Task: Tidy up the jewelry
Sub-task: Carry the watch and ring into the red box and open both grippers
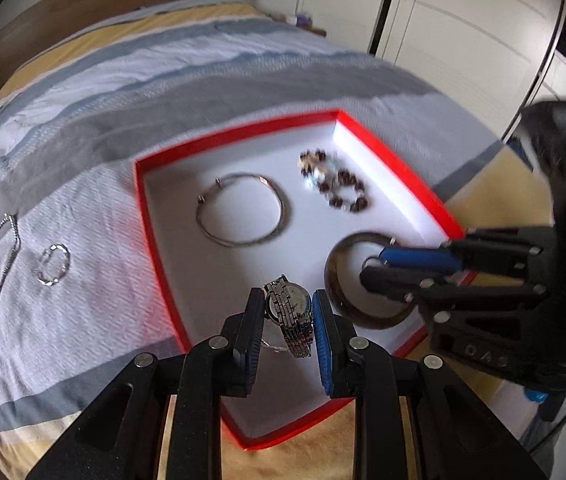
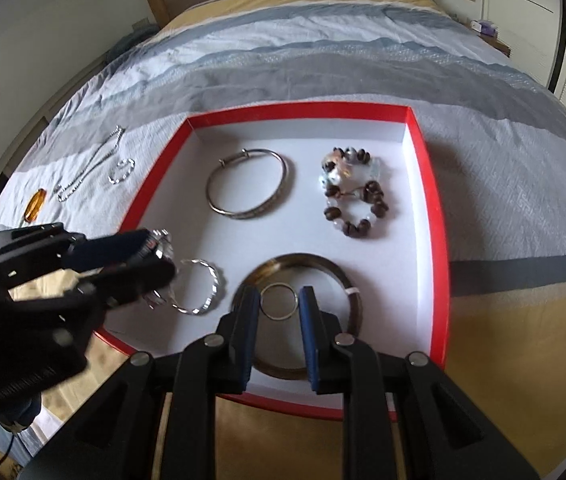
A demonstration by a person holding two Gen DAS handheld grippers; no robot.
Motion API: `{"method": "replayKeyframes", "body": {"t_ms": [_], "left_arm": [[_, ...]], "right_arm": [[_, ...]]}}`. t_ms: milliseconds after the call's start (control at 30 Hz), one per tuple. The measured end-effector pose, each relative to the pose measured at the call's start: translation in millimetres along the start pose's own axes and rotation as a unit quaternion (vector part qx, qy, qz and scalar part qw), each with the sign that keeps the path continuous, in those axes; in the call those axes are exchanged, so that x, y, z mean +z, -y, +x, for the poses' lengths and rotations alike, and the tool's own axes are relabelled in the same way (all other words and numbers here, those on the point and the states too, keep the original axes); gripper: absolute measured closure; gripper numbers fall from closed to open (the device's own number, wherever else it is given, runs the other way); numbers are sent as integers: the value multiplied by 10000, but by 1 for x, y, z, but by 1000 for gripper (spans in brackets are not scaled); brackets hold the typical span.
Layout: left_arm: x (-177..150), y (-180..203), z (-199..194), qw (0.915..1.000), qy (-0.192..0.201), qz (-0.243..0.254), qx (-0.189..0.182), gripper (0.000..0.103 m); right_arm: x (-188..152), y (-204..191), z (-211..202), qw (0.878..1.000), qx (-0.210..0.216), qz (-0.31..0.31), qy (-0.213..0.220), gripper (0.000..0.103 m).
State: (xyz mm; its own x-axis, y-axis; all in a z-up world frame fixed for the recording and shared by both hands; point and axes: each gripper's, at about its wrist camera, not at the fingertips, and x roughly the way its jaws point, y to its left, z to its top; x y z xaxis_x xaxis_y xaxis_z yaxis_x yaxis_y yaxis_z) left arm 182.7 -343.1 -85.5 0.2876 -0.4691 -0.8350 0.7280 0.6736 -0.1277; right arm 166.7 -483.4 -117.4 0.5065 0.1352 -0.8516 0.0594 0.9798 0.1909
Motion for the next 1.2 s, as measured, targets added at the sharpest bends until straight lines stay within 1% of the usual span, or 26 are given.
{"method": "replayKeyframes", "body": {"t_ms": [133,267,400,567,633,800,967,1000,1067,1100,1200], "left_arm": [[-4,2,12,9998,-190,55,74,79],[-6,1,20,9995,-292,51,127,79],[-6,3,24,9994,-318,62,127,79],[-1,0,20,9996,-253,-127,24,79],[0,-1,10,9997,-160,-154,-39,79],[5,4,-23,9998,131,-129,-127,72],[2,4,-73,9974,660,-266,-146,72],[-1,3,-87,9964,775,-313,-151,72],[-6,-1,-107,9954,887,-337,-96,72],[-7,-1,-113,9955,883,-325,-53,72],[-20,-11,-140,9958,818,-325,262,72]], "right_arm": [[-3,5,5,9999,-8,-81,-127,84],[-4,5,8,9995,-55,-221,-220,84],[-3,2,10,9990,-128,-333,-279,83],[-4,3,4,9990,-189,-308,-280,83],[-4,2,-2,9989,-227,-310,-256,83],[-5,-2,-27,9992,-297,-251,-98,83],[-7,-12,-67,9989,-360,-235,210,82],[-8,-15,-76,9987,-365,-232,274,81],[-10,-23,-94,9981,-366,-225,432,77],[-11,-28,-103,9978,-351,-225,511,76],[-13,-43,-125,9966,-319,-253,714,76]]}}
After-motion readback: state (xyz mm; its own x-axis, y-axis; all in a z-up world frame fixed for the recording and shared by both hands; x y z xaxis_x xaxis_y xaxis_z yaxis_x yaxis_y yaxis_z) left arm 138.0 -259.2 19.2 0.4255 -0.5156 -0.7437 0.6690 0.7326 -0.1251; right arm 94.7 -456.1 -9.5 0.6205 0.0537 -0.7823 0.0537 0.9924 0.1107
